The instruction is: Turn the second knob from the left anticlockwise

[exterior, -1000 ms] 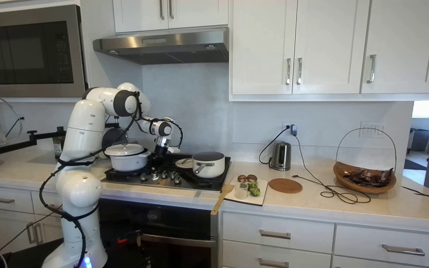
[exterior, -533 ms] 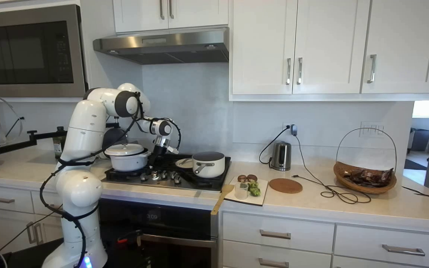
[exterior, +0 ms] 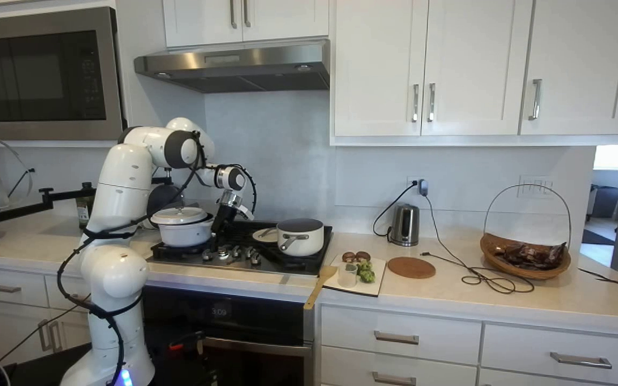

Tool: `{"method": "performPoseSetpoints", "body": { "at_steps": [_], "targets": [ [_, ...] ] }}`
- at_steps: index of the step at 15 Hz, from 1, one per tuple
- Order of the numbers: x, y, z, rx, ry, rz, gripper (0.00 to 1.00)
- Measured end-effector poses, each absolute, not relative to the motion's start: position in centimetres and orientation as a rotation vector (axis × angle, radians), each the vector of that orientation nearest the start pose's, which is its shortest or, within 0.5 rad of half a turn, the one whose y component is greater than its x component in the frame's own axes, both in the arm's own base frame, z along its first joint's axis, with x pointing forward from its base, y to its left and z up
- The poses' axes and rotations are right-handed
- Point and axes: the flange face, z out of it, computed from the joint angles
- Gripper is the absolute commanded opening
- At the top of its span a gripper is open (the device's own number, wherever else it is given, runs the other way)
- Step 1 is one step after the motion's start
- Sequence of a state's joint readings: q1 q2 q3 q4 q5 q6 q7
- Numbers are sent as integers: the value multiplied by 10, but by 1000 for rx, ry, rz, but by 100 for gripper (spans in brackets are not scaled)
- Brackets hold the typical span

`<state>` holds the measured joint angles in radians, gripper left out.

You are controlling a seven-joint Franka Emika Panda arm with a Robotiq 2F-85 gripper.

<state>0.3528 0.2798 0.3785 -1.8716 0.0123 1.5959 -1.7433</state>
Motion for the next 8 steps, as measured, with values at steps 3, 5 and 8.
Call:
{"method": "performPoseSetpoints", "body": {
  "at_steps": [3,5,8],
  "targets": [
    [414,362,354,1101,3235,-716,100],
    [413,362,363,1105,3225,-690,100],
    [414,367,381,1214,3160,-594,100]
  ]
}}
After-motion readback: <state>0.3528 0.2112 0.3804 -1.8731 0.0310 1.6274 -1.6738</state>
